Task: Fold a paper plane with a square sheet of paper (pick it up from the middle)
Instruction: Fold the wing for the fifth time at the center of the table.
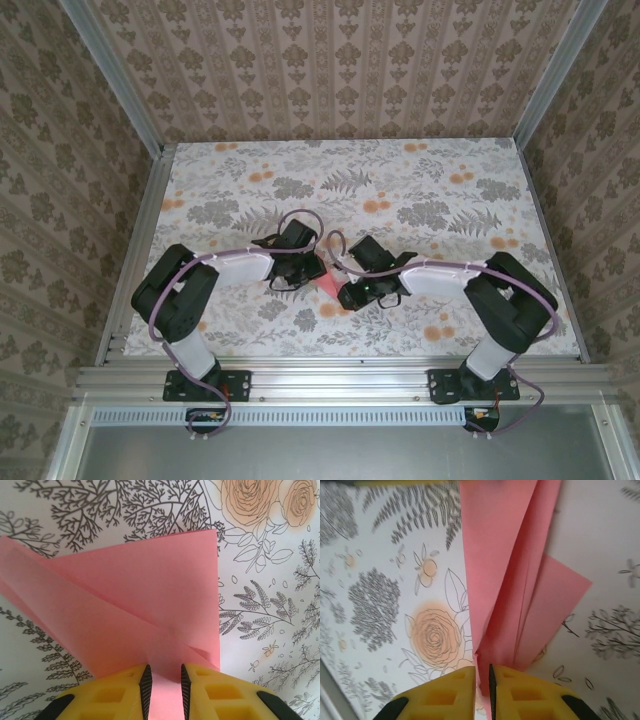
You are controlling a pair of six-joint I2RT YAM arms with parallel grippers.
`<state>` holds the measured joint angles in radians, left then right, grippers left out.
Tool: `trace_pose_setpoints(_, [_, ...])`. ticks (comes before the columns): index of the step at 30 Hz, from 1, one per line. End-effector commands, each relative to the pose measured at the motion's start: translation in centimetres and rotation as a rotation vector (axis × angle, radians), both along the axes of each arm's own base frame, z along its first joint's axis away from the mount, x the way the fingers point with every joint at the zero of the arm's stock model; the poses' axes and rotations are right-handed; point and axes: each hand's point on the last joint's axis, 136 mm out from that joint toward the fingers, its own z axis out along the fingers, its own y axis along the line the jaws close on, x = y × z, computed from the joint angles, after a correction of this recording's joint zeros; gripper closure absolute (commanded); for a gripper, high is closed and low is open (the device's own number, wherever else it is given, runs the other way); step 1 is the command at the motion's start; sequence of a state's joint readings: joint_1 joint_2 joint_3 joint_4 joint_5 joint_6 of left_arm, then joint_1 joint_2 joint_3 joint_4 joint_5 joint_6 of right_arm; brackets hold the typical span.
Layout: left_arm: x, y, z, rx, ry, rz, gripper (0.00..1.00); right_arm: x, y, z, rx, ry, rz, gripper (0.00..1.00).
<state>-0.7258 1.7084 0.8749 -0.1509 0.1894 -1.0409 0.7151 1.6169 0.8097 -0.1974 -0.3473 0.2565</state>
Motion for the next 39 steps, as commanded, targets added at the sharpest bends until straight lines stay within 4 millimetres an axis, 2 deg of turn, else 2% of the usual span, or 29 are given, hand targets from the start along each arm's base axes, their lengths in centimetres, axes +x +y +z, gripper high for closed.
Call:
trace_pose_setpoints(1, [-1.6,1.3,-2.3,0.085,0.080,-0.029,0.74,0.5,1.5,3.4,0.128,0.017,-0.047,0.81])
trace_pose_setpoints(4, [-1.6,1.3,-2.3,0.086,0.080,-0.029,0.74,0.6,3.6,4.1,0.245,0.076,-0.060,0.81])
trace_pose_setpoints(7, [-1.6,1.3,-2.2,0.084,0.078,-0.028,0.74,0.7,4.8,3.3,0.282,0.144,-0.062,0.88])
trace_pose_setpoints(9, [-1.5,1.2,-2.2,0.080,0.075,-0.028,0.74,1.0,4.8,2.3,0.266,0.159,-0.076,0.90])
trace_pose_setpoints(13, [-1.5,1.1,-2.1,0.078,0.076,-0.033,0.74,1.8,3.9,0.9,0.246,0.207,-0.120,0.92])
trace_pose_setpoints(16, [-1.5,1.0,-2.1,0.077,0.076,-0.039,0.74,1.9,2.2,-1.5,0.173,0.262,-0.162,0.92])
trace_pose_setpoints(22, [-1.2,0.8,-1.9,0.067,0.062,-0.050,0.74,0.1,-1.2,-6.5,0.068,0.439,-0.242,0.94])
trace_pose_setpoints(25, [-0.8,0.5,-1.4,0.058,0.040,-0.064,0.71,-0.7,-2.1,-7.7,0.056,0.488,-0.266,0.95])
trace_pose_setpoints(29, [0.2,0.0,0.1,0.012,-0.008,-0.082,0.65,-0.5,-2.3,-7.7,0.084,0.516,-0.296,0.96])
trace_pose_setpoints(33, [1.1,-1.0,2.9,-0.077,-0.093,-0.095,0.53,0.2,-2.2,-7.4,0.082,0.519,-0.316,0.97])
trace_pose_setpoints(36, [0.9,-1.9,4.4,-0.153,-0.140,-0.114,0.48,0.6,-2.1,-7.2,0.092,0.517,-0.332,0.97])
trace_pose_setpoints(39, [0.4,-2.5,5.0,-0.209,-0.172,-0.123,0.48,0.9,-2.0,-7.1,0.097,0.518,-0.344,0.98])
